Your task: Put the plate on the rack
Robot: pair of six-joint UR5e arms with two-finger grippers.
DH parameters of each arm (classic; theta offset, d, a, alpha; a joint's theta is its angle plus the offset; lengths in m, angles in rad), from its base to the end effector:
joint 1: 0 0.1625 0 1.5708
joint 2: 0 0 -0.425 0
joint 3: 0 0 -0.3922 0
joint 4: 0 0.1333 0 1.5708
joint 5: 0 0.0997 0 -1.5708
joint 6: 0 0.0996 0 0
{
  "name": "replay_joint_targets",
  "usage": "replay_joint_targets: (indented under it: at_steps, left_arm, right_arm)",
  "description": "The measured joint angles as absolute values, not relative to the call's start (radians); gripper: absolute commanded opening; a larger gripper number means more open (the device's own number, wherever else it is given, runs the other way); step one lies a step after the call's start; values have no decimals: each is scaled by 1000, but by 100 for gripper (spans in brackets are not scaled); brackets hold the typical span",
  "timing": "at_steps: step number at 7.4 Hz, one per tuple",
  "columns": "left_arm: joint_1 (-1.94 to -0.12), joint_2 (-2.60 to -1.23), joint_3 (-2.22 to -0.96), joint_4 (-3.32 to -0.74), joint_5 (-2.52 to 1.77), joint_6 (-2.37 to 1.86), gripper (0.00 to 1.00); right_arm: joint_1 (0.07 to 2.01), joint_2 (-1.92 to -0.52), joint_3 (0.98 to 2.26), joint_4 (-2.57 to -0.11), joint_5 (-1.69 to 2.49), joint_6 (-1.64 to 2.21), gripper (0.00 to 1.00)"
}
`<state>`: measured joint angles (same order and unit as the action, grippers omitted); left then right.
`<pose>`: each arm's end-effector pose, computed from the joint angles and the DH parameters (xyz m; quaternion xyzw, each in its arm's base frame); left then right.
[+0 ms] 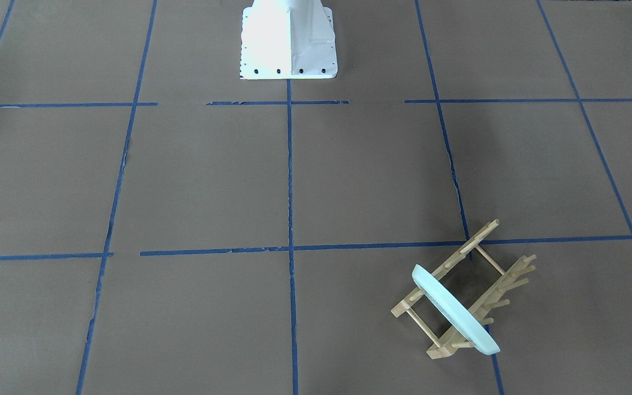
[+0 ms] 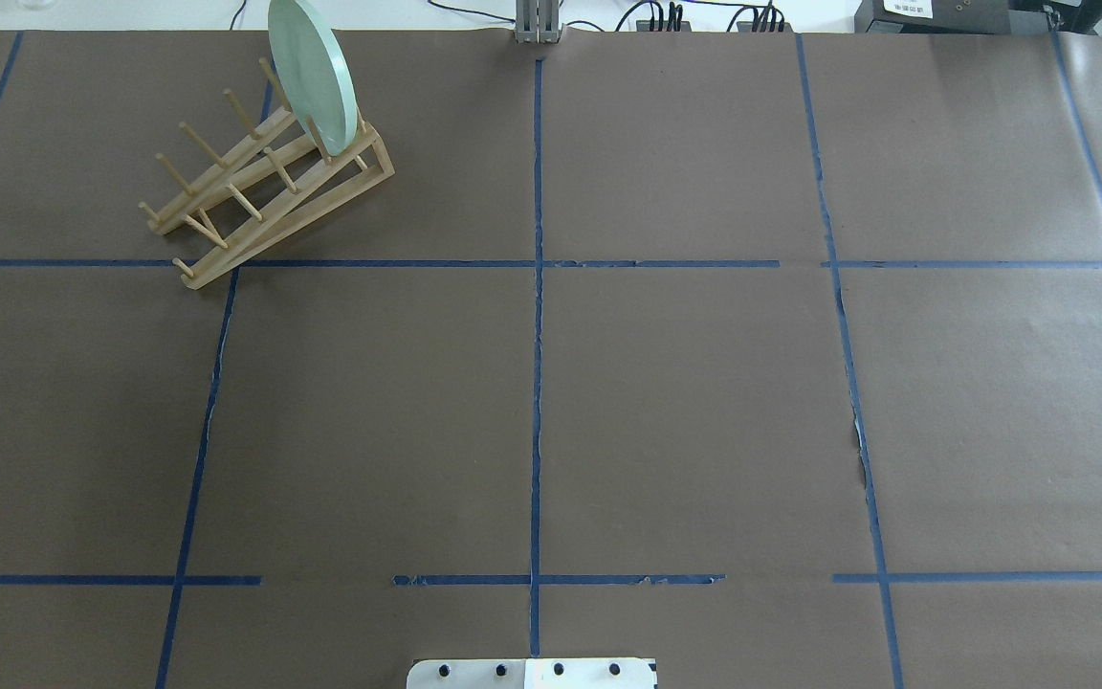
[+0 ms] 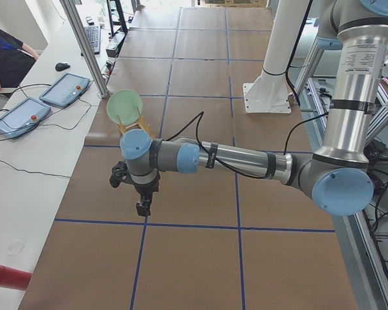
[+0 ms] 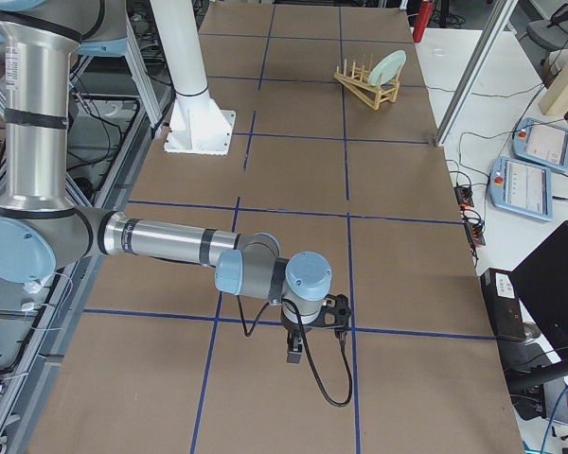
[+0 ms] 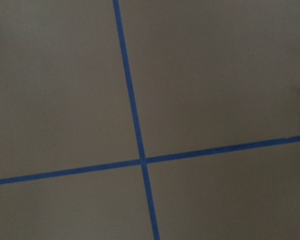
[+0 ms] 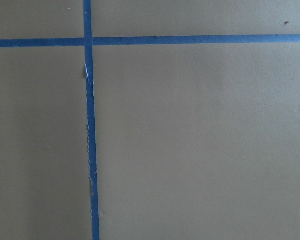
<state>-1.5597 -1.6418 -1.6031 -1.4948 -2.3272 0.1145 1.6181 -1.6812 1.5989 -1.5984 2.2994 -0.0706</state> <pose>-0.0591 -0.5226 0.6157 0.0318 0.3681 0.0634 0.9271 0.0875 -0.4313 0.7020 -0.0303 -0.3582 0.0087 0.9331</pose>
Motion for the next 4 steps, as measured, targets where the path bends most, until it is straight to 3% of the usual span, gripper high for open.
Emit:
replay_joint_targets:
  at_steps: [4]
  left_arm:
    - [-1594, -1572, -1592, -1500, -2365, 143, 100]
  right_arm:
    - [1618, -1681, 1599, -1598, 2299, -71, 100]
